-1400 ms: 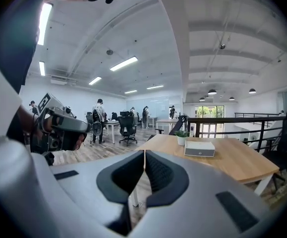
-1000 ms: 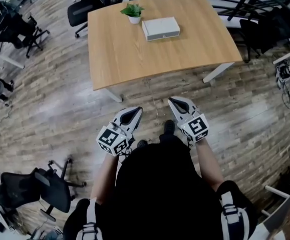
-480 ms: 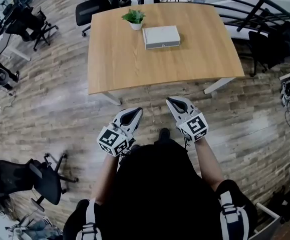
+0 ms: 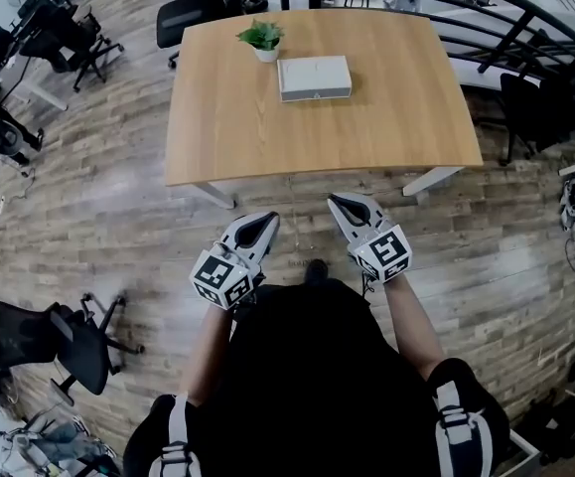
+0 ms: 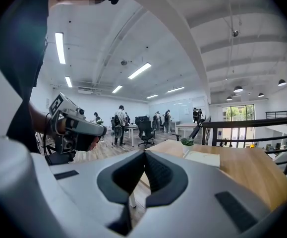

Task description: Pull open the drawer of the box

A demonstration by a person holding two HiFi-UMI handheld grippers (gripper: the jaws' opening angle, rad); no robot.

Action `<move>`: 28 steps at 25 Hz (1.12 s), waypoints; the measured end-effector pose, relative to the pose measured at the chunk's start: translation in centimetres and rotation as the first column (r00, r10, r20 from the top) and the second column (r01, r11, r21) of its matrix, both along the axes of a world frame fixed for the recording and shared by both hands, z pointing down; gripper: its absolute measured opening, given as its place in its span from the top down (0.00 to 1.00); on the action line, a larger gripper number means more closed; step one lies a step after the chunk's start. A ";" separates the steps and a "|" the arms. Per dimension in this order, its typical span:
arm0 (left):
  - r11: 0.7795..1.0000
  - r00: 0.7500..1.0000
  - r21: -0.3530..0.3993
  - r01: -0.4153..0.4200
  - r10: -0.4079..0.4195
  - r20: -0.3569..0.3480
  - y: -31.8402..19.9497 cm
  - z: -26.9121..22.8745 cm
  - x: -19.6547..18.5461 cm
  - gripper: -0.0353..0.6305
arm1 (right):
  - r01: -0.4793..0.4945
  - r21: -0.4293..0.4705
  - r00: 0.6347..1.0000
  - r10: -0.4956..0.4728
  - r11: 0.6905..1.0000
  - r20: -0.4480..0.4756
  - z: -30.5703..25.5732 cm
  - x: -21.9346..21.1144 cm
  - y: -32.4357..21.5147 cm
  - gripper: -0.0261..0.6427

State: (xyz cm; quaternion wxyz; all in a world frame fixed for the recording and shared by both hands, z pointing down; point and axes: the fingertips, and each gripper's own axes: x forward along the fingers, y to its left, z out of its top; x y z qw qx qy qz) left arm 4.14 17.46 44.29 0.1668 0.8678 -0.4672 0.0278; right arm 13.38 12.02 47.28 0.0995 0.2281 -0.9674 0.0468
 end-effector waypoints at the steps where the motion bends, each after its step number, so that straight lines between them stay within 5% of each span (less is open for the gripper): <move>1: 1.000 1.000 0.002 0.002 -0.002 0.002 -0.3 -0.1 0.4 0.91 | 0.000 -0.001 1.000 0.000 1.000 0.000 0.0 0.5 -0.3 0.92; 28: 0.999 1.000 -0.025 -0.026 0.026 -0.005 -6.9 1.4 1.5 0.91 | -0.074 -0.040 0.996 0.072 0.996 -0.048 2.3 3.2 -6.0 0.92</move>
